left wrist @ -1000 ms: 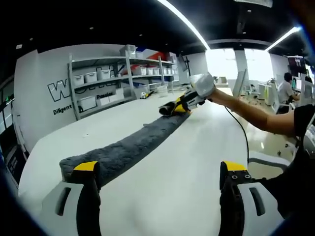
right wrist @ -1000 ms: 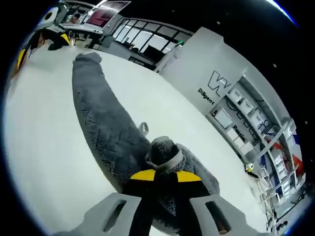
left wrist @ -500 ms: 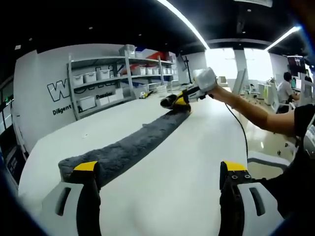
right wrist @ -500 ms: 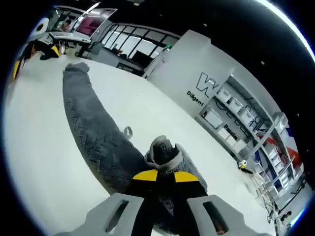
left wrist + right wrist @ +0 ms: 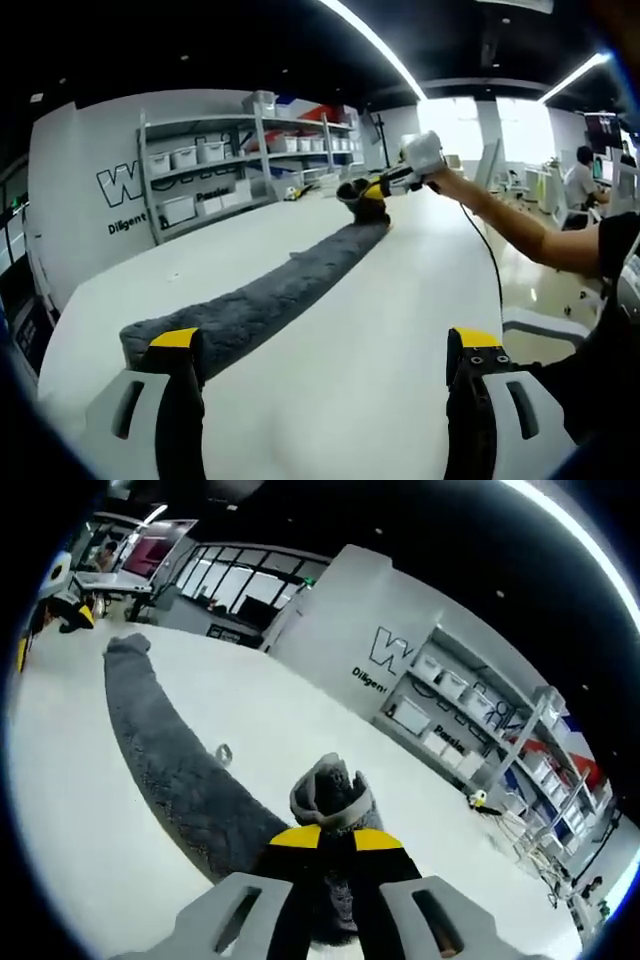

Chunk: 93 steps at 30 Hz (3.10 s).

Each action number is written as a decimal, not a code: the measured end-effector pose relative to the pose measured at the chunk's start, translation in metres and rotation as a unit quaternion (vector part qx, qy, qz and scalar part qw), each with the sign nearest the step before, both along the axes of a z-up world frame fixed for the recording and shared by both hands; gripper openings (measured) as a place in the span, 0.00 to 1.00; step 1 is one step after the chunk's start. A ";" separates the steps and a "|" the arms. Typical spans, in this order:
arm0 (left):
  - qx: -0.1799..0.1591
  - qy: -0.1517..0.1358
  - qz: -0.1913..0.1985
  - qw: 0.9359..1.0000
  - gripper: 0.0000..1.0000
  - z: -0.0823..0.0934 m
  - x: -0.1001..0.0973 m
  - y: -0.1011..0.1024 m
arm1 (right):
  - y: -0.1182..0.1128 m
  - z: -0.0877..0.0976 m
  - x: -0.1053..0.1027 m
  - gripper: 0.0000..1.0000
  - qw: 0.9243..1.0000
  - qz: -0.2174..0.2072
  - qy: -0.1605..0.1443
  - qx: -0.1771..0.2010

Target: Open the folded towel by lifting each exposed corner and separating the folded layers until the towel lies flat within the target outline without major curled edges

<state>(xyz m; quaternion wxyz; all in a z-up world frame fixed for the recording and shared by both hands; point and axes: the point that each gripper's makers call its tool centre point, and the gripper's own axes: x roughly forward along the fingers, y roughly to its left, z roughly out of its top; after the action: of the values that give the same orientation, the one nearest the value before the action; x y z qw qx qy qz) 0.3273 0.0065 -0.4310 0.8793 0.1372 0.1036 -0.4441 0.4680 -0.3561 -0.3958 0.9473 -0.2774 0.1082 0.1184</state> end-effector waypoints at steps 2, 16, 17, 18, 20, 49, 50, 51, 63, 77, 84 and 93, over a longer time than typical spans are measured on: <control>0.000 0.002 -0.001 1.000 0.99 -0.001 0.000 0.000 | -0.014 0.004 -0.001 0.04 1.000 -0.016 -0.007 0.020; 0.001 -0.004 0.001 1.000 0.99 0.003 0.001 0.000 | -0.083 -0.003 -0.005 0.04 0.991 -0.099 -0.015 0.087; -0.002 -0.005 0.002 1.000 0.99 0.004 0.001 0.000 | -0.091 -0.007 -0.005 0.05 0.990 -0.109 -0.010 0.093; -0.002 -0.005 0.002 1.000 0.98 0.005 0.001 0.000 | -0.093 -0.007 -0.005 0.05 0.989 -0.112 -0.010 0.096; -0.003 -0.006 0.004 1.000 0.98 0.005 0.002 0.001 | -0.096 -0.008 -0.005 0.05 0.988 -0.115 -0.011 0.098; -0.010 0.006 0.018 1.000 0.98 0.001 0.009 0.009 | -0.177 -0.072 -0.016 0.23 0.953 -0.243 0.069 0.167; -0.010 0.006 0.020 1.000 0.98 0.001 0.009 0.009 | -0.181 -0.072 -0.018 0.27 0.952 -0.251 0.067 0.161; -0.011 0.006 0.021 1.000 0.98 0.001 0.009 0.010 | -0.184 -0.071 -0.019 0.29 0.952 -0.256 0.067 0.152; -0.018 0.005 0.026 1.000 0.98 0.004 0.009 0.012 | -0.202 -0.070 -0.031 0.59 0.946 -0.280 0.073 0.147; -0.028 0.002 0.042 0.999 0.99 0.009 0.013 0.023 | -0.179 -0.061 -0.053 0.99 0.960 -0.225 0.107 0.128; -0.029 0.000 0.053 0.998 0.99 0.014 0.017 0.034 | -0.139 -0.048 -0.070 0.99 0.972 -0.159 0.113 0.128; -0.027 0.003 0.071 0.997 0.99 0.015 0.024 0.047 | -0.087 -0.044 -0.091 0.99 0.976 -0.071 0.133 0.155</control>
<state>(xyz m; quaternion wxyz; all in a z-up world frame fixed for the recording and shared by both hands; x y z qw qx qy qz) 0.3513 0.0539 -0.4164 0.9116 0.1040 0.1035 -0.3840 0.3765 -0.4433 -0.4401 0.9620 -0.1003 0.2329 0.1018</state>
